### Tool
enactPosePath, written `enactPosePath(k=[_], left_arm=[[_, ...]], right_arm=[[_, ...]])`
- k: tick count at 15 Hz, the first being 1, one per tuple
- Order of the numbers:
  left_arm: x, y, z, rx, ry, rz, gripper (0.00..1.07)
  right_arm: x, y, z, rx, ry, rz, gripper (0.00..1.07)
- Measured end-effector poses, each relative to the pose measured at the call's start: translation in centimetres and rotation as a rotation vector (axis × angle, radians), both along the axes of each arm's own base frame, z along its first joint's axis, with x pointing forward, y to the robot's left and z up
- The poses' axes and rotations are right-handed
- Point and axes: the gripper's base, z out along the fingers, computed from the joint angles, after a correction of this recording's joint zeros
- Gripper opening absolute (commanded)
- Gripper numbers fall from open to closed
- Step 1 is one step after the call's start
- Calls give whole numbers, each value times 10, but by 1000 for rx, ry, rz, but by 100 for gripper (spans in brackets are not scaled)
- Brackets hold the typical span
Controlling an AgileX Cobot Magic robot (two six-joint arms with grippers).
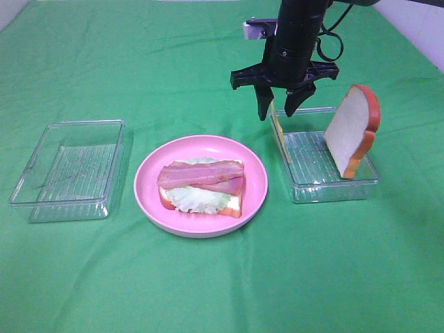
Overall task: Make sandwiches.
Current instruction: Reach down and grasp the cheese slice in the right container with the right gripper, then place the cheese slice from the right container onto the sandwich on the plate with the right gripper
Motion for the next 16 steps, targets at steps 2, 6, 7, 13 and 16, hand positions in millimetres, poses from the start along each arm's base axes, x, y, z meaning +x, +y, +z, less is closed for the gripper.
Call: enactPosePath(k=[2, 6, 7, 13, 16], left_arm=[[0, 0, 0, 0, 0, 0, 67], [0, 0, 0, 0, 0, 0, 67], [0, 0, 0, 0, 0, 0, 67], [0, 0, 0, 0, 0, 0, 67], [0, 0, 0, 0, 0, 0, 67]], right_arm=[[1, 0, -9, -10, 15, 1, 44], [2, 0, -14, -21, 19, 3, 21], [2, -1, -14, -27, 16, 4, 10], [1, -2, -12, -39, 25, 6, 0], [-5, -3, 22, -3, -25, 10, 0]])
